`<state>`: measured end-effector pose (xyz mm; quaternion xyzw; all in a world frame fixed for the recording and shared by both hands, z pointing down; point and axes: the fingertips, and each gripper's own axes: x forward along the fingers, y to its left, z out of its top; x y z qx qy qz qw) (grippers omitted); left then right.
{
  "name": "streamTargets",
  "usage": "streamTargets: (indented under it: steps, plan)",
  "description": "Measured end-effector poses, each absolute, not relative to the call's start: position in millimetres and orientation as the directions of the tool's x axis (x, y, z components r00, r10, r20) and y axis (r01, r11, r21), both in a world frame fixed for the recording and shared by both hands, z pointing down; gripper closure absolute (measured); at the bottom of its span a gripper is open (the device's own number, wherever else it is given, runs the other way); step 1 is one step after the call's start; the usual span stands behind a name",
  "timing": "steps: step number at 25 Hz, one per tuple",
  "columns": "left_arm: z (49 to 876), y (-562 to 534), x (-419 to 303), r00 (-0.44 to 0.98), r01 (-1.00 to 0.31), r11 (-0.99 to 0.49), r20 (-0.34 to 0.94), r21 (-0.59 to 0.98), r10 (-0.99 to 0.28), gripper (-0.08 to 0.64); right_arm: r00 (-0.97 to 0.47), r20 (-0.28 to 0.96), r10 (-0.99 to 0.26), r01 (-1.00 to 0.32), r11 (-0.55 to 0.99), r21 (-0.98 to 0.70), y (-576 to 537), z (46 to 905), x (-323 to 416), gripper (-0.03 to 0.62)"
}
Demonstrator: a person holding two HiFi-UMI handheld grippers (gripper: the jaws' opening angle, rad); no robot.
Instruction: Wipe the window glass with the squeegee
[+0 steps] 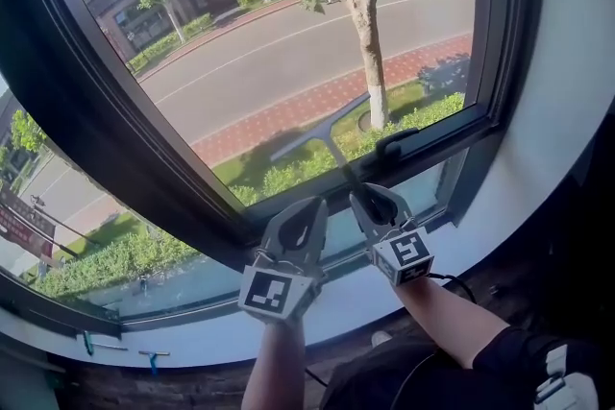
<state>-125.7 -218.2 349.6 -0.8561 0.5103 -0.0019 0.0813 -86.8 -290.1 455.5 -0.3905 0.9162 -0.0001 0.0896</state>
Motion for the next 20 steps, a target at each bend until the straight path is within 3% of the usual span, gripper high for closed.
streamTargets:
  steps: [20]
  plan:
    - [378, -216, -130, 0.459, -0.884, -0.455, -0.021, -0.104, -0.888, 0.557, -0.691, -0.025, -0.723, -0.71, 0.684, -0.169, -279, 527, -84, 0.492]
